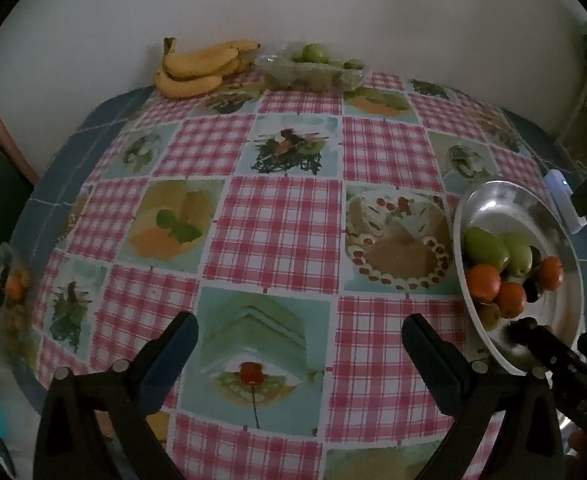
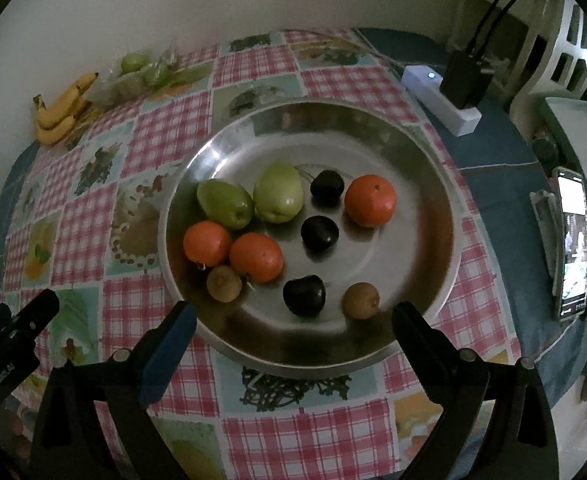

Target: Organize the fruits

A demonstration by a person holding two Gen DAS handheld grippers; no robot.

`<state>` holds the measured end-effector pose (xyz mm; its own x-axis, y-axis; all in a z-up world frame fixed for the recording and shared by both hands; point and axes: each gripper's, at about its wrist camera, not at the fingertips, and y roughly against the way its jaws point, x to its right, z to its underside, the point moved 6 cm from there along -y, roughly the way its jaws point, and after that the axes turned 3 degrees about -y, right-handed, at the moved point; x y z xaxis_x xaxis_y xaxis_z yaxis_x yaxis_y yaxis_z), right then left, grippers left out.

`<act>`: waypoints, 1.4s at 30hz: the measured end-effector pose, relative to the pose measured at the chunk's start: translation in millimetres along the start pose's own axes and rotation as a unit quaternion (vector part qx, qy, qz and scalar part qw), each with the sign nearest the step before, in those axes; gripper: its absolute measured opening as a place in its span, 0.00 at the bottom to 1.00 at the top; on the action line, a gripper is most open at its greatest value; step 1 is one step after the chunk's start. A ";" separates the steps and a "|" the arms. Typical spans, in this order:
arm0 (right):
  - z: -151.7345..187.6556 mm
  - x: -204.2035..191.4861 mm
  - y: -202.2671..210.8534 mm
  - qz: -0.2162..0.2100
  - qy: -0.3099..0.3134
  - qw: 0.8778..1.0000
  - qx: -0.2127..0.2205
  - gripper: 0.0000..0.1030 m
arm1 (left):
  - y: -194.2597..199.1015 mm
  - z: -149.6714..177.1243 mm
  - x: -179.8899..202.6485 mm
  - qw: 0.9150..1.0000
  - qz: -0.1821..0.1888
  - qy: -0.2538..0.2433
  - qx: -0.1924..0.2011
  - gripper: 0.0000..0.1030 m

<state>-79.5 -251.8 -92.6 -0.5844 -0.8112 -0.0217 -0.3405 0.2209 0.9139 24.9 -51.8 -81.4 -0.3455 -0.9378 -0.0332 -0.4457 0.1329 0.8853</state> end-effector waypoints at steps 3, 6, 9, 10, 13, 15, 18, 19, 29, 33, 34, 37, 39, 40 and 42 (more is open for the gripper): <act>-0.1 -0.4 5.2 0.001 0.000 1.000 0.009 0.96 | 4.6 0.3 -0.8 1.000 -0.001 -0.002 0.004 1.00; -0.9 -1.0 9.6 0.002 -0.001 1.000 0.017 0.96 | 9.0 0.4 -3.0 1.000 -0.002 0.000 0.009 1.00; -0.8 -0.7 13.1 0.003 -0.002 1.000 0.024 0.96 | 13.2 0.6 -5.9 1.000 -0.001 0.005 0.014 1.00; -0.8 -0.8 13.6 0.003 -0.002 1.000 0.025 0.96 | 14.5 0.7 -6.5 1.000 -0.001 0.006 0.016 1.00; -0.9 -2.1 13.8 0.003 0.001 1.000 0.025 0.96 | 17.0 1.0 -7.2 1.000 -0.006 0.006 0.018 1.00; -0.9 -2.3 13.8 0.003 0.002 1.000 0.024 0.96 | 17.9 1.1 -8.1 1.000 -0.008 0.007 0.019 1.00; -0.8 -2.6 13.9 0.004 0.001 1.000 0.024 0.96 | 17.5 0.7 -9.0 1.000 -0.011 0.008 0.019 1.00; -0.9 -2.9 13.6 0.004 0.002 1.000 0.023 0.96 | 17.4 0.6 -9.0 1.000 -0.012 0.008 0.019 1.00; -0.4 -4.7 12.9 0.004 0.003 1.000 0.021 0.96 | 18.2 0.2 -10.6 0.999 -0.029 0.009 0.020 1.00; -0.4 -5.0 12.8 0.005 0.003 1.000 0.022 0.96 | 17.9 0.3 -11.2 0.999 -0.030 0.009 0.019 1.00; -0.3 -5.1 12.8 0.005 0.003 1.000 0.022 0.96 | 17.9 0.2 -11.3 0.999 -0.030 0.009 0.019 1.00; -0.4 -5.3 12.7 0.005 0.003 1.000 0.021 0.96 | 17.8 0.6 -11.8 0.999 -0.031 0.011 0.018 1.00; -0.4 -4.9 12.4 0.005 0.003 1.000 0.020 0.96 | 17.4 0.6 -12.5 0.999 -0.032 0.012 0.017 1.00; -0.5 -4.9 12.2 0.005 0.003 1.000 0.020 0.96 | 17.2 0.8 -12.5 0.999 -0.032 0.012 0.017 1.00; -0.8 -5.1 12.2 0.005 0.003 1.000 0.020 0.96 | 16.9 0.9 -12.1 0.999 -0.032 0.011 0.016 1.00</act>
<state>-80.1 -245.4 -81.0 -0.5830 -0.8124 -0.0106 -0.3648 0.2501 0.8968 20.8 -37.9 -66.5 -0.2974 -0.9514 -0.0798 -0.4937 0.0817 0.8658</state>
